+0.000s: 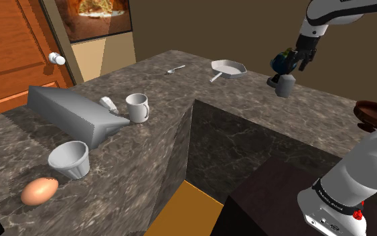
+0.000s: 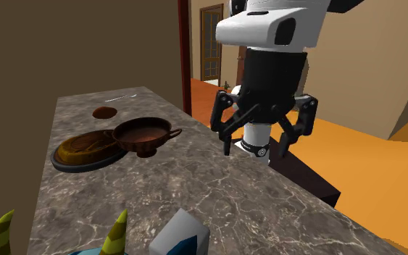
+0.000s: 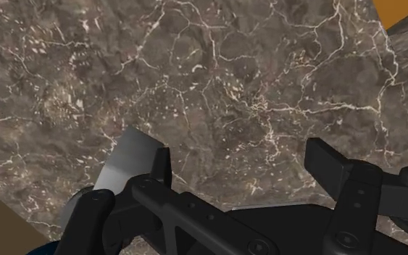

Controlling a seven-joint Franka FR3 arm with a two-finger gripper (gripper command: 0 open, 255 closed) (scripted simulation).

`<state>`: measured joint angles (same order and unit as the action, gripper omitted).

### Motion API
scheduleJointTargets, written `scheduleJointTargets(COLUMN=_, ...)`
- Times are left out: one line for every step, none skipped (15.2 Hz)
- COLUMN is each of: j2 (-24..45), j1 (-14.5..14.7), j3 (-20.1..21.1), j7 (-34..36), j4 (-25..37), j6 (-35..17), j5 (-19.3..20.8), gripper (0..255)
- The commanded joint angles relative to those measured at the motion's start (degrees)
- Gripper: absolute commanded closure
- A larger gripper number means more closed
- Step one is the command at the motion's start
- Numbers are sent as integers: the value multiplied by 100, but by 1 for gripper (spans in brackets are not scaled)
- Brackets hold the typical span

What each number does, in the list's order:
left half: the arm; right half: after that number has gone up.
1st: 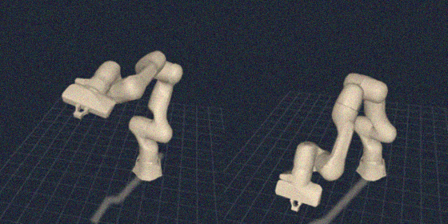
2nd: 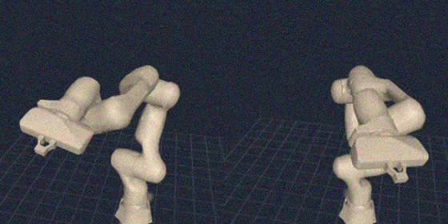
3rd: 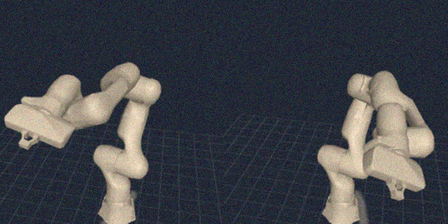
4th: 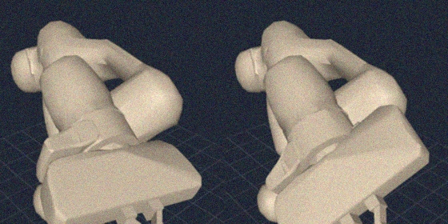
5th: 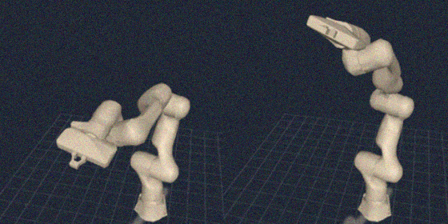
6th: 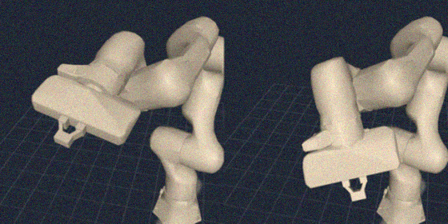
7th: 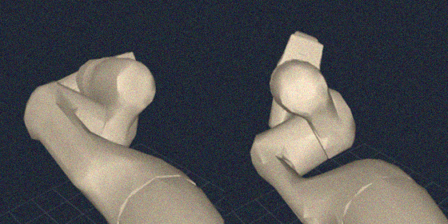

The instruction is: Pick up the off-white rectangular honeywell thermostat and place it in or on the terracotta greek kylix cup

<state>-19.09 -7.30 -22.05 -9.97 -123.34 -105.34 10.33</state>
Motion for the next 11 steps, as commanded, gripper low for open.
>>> scheduleJointTargets(j2=386, j1=-45, j3=-202, j7=-171, j4=159, j6=-220, j5=-77, gripper=0)
scheduleJointTargets(j2=575, j1=-70, j3=-298, j7=-265, j4=270, j6=-289, j5=-131, gripper=0)
scheduleJointTargets(j2=769, j1=-97, j3=-391, j7=-362, j4=388, j6=-355, j5=-194, gripper=0)
scheduleJointTargets(j2=967, j1=-127, j3=-481, j7=-463, j4=511, j6=-415, j5=-267, gripper=0)
scheduleJointTargets(j2=1170, j1=-160, j3=-567, j7=-568, j4=640, j6=-471, j5=-349, gripper=0)
scheduleJointTargets(j2=1377, j1=-197, j3=-650, j7=-675, j4=776, j6=-521, j5=-441, gripper=0)
scheduleJointTargets(j2=1589, j1=-239, j3=-727, j7=-785, j4=918, j6=-565, j5=-541, gripper=0)
scheduleJointTargets(j2=1804, j1=-287, j3=-798, j7=-897, j4=1067, j6=-603, j5=-650, gripper=0)
scheduleJointTargets(j2=2024, j1=-343, j3=-863, j7=-1010, j4=1222, j6=-634, j5=-766, gripper=0)
scheduleJointTargets(j2=2104, j1=-371, j3=-879, j7=-1052, j4=1280, j6=-643, j5=-810, gripper=0)
scheduleJointTargets(j2=2123, j1=-378, j3=-877, j7=-1058, j4=1222, j6=-718, j5=-819, gripper=0)
